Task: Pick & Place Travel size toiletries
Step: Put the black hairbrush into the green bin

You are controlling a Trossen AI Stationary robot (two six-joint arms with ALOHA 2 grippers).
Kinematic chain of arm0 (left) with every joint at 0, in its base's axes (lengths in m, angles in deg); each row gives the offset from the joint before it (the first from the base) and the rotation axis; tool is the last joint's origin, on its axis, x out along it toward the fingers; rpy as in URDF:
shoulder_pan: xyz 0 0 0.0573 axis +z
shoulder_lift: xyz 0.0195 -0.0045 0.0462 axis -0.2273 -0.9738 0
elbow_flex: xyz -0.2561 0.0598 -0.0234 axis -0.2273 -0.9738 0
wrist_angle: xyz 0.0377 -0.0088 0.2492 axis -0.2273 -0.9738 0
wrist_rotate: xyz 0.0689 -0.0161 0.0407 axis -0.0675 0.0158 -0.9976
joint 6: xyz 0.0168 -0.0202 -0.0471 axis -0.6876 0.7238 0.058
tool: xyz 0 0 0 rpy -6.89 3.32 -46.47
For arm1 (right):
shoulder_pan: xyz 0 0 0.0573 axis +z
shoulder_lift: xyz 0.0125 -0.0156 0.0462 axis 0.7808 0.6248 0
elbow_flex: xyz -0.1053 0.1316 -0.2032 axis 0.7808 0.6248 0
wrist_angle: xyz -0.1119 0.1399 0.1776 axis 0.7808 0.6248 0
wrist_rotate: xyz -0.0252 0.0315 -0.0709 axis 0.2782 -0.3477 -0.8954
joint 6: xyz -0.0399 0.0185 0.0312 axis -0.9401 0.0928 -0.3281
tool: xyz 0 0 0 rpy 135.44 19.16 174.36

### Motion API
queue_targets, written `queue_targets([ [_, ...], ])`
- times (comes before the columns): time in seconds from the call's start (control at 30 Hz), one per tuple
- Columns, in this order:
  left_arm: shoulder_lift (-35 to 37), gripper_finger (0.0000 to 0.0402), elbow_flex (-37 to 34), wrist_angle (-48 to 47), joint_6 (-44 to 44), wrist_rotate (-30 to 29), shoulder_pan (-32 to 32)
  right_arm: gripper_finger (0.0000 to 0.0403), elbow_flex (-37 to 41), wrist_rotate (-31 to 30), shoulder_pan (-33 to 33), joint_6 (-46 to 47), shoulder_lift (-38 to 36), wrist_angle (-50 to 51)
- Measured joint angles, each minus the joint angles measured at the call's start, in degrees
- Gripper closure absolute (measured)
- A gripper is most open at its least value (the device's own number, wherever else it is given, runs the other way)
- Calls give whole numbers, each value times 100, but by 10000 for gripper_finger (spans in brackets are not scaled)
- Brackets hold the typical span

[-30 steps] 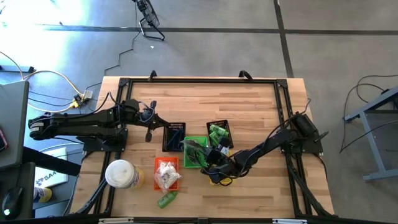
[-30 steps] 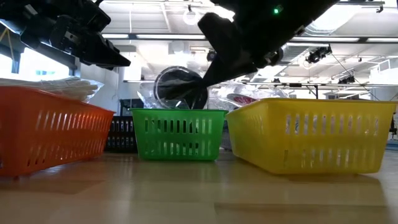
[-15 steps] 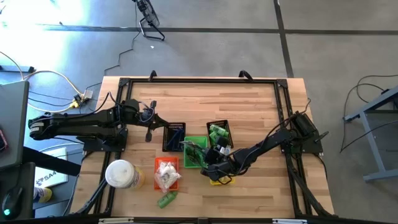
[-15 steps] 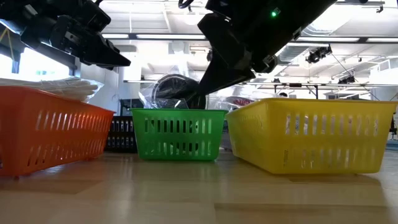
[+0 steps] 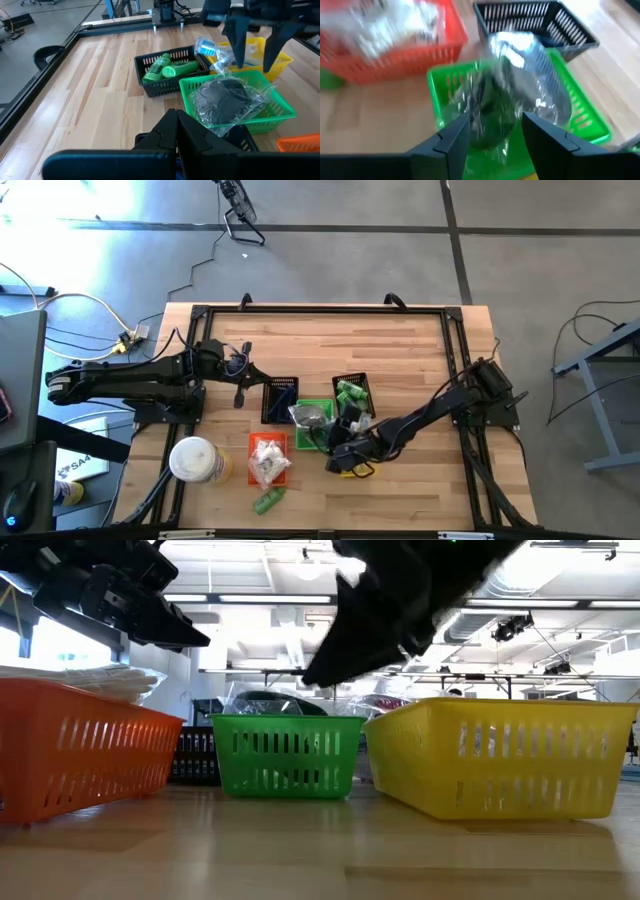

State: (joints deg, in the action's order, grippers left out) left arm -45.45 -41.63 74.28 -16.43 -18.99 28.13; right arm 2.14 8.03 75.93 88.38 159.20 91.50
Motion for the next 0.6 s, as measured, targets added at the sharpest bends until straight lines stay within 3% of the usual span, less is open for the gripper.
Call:
queue_targets([
  [0.47,0,401,-1,-3,2,3,-1,275,-2,1,-142,-330,-539,86],
  [0.6,0,401,-1,-5,2,3,0,302,-4,475,-306,-317,-525,173],
])
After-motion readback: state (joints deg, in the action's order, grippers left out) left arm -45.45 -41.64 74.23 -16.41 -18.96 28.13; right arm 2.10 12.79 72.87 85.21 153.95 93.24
